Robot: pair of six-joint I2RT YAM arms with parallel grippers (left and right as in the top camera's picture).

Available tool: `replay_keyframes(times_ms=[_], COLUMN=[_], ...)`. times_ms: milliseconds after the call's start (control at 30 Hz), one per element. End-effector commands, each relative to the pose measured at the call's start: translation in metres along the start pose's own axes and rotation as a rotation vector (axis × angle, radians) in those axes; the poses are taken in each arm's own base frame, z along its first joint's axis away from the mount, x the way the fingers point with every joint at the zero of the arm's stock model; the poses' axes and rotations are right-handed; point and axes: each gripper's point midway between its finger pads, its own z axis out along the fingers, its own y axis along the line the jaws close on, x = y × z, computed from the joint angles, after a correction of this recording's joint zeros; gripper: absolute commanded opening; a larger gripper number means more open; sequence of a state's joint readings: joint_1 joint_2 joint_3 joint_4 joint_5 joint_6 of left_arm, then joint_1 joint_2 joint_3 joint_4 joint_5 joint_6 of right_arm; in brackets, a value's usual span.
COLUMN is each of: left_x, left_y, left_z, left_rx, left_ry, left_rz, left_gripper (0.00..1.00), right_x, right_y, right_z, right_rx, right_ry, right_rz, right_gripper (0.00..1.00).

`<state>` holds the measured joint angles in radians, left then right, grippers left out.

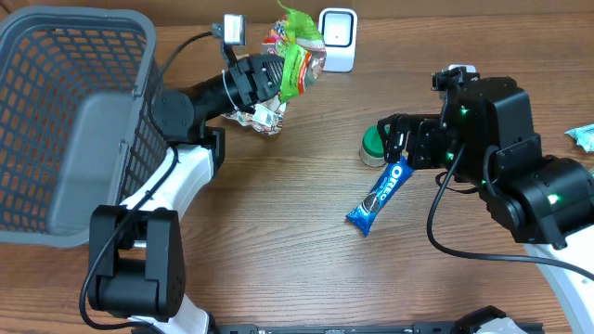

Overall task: Scan the item barcode
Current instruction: 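Lift the gummy bag up toward the scanner with the left gripper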

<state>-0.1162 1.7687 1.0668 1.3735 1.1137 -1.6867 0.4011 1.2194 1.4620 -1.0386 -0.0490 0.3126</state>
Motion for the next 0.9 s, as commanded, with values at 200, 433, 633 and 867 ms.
replay_keyframes(times_ms=[200, 433, 633, 867], left_x=[-0.016, -0.034, -0.039, -0.044], left_y=[-0.036, -0.045, -0.080, -0.091], left_z=[0.013, 0.028, 0.031, 0.027], left_rx=[0.128, 0.224, 0.400, 0.450], left_ry=[-0.117, -0.284, -0.398, -0.440], left_rz=[-0.320, -0.371, -0.326, -0.316], left_gripper=[0.04, 0.05, 0.18, 0.14], right_x=[-0.009, -0.024, -0.033, -0.034], right_y=[0.008, 0.028, 0.031, 0.032], right_z=[0.000, -0.003, 0.000, 0.004], right_rx=[-0.034, -0.131, -0.144, -0.144], right_ry=[-0.042, -0.102, -0.132, -0.132], right_rz=[-0.060, -0.104, -0.108, -0.108], right_gripper=[1.00, 1.00, 1.00, 1.00])
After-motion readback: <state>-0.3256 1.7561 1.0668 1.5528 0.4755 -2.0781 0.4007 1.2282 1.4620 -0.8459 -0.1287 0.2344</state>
